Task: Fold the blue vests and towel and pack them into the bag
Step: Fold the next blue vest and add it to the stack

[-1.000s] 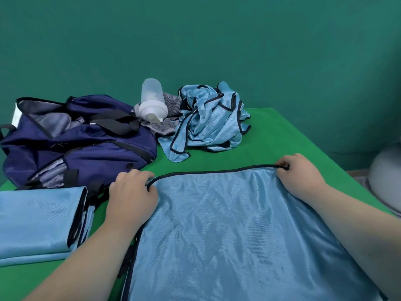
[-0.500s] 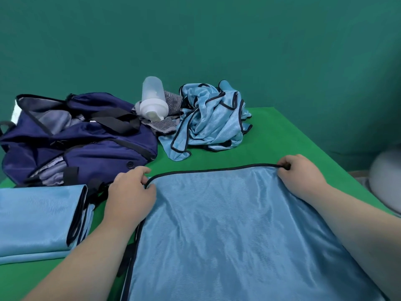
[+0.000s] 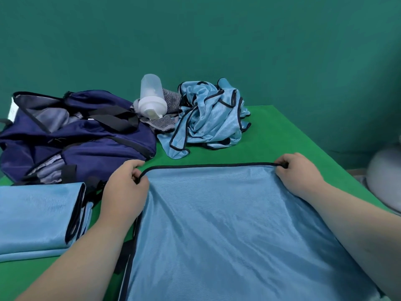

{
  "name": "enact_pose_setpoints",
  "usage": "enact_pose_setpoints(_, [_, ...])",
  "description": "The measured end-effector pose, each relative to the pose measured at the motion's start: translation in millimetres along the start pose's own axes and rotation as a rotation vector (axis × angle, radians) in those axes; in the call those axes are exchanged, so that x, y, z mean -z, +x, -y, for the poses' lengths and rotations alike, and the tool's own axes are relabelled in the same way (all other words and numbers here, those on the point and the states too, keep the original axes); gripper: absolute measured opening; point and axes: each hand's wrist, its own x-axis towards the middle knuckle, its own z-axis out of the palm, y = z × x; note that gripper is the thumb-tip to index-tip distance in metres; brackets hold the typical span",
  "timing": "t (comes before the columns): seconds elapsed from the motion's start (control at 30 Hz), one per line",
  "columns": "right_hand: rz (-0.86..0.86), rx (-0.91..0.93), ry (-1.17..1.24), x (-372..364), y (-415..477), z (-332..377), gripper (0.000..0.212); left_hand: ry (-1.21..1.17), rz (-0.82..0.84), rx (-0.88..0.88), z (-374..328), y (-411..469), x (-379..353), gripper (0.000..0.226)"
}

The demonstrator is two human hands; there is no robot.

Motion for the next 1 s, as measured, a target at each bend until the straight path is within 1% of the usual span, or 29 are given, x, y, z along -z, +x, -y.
enact_pose_setpoints(0.13, [0.041, 0.023, -0.043, 2.1, 0.4, 2.7, 0.023, 0.107, 0.037, -0.037, 7.6, 5.7, -4.6, 0.030])
enact_pose_setpoints(0.2, [0.060, 0.020, -0.067, 6.5, -2.4, 6.5, 0.032, 0.101, 0.049, -0.025, 8.3, 6.9, -5.2, 0.030])
enact_pose_setpoints(0.27, [0.047, 0.056, -0.128, 11.1, -10.2, 16.4, 0.040, 0.100, 0.059, -0.027, 8.9, 7.3, -4.8, 0.029])
enact_pose_setpoints(0.33, [0.064, 0.150, -0.156, 14.2, -26.7, 36.4, 0.045, 0.098, 0.073, -0.024, 9.7, 8.7, -4.9, 0.029])
enact_pose_setpoints(0.43, [0.209, 0.354, -0.077, 10.5, -71.5, 77.2, 0.049, 0.098, 0.125, -0.013, 6.3, 8.5, -1.4, 0.032])
enact_pose_setpoints(0.5, [0.305, 0.463, -0.060, 3.4, -106.4, 102.7, 0.054, 0.080, 0.200, -0.006, 2.0, 7.3, 4.7, 0.039])
enact_pose_setpoints(0.6, [0.380, 0.562, -0.139, -8.7, -148.3, 124.8, 0.055, 0.087, 0.336, 0.010, -9.4, -3.7, 22.4, 0.050])
enact_pose_setpoints(0.63, [0.397, 0.569, -0.155, -12.8, -157.5, 128.1, 0.054, 0.135, 0.375, -0.022, -15.8, -12.3, 30.3, 0.052])
enact_pose_setpoints(0.7, [0.414, 0.570, -0.189, -21.8, -168.3, 130.5, 0.054, 0.263, 0.477, -0.175, -29.2, -38.0, 42.5, 0.056])
enact_pose_setpoints(0.77, [0.432, 0.555, -0.218, -31.4, -173.4, 129.4, 0.063, 0.377, 0.591, -0.337, -40.5, -72.0, 49.8, 0.056])
enact_pose_setpoints(0.8, [0.430, 0.553, -0.225, -35.8, -174.6, 128.5, 0.069, 0.435, 0.632, -0.380, -42.4, -88.2, 52.4, 0.055])
enact_pose_setpoints(0.87, [0.408, 0.559, -0.230, -41.0, -176.6, 126.1, 0.077, 0.565, 0.683, -0.360, -39.6, -112.9, 56.7, 0.055])
enact_pose_setpoints(0.93, [0.399, 0.552, -0.222, -42.8, -176.9, 125.0, 0.071, 0.678, 0.688, -0.276, -29.8, -124.3, 61.9, 0.060])
enact_pose_setpoints(1.0, [0.388, 0.546, -0.204, -42.4, -177.8, 125.1, 0.067, 0.725, 0.668, -0.200, -24.2, -128.4, 70.1, 0.061])
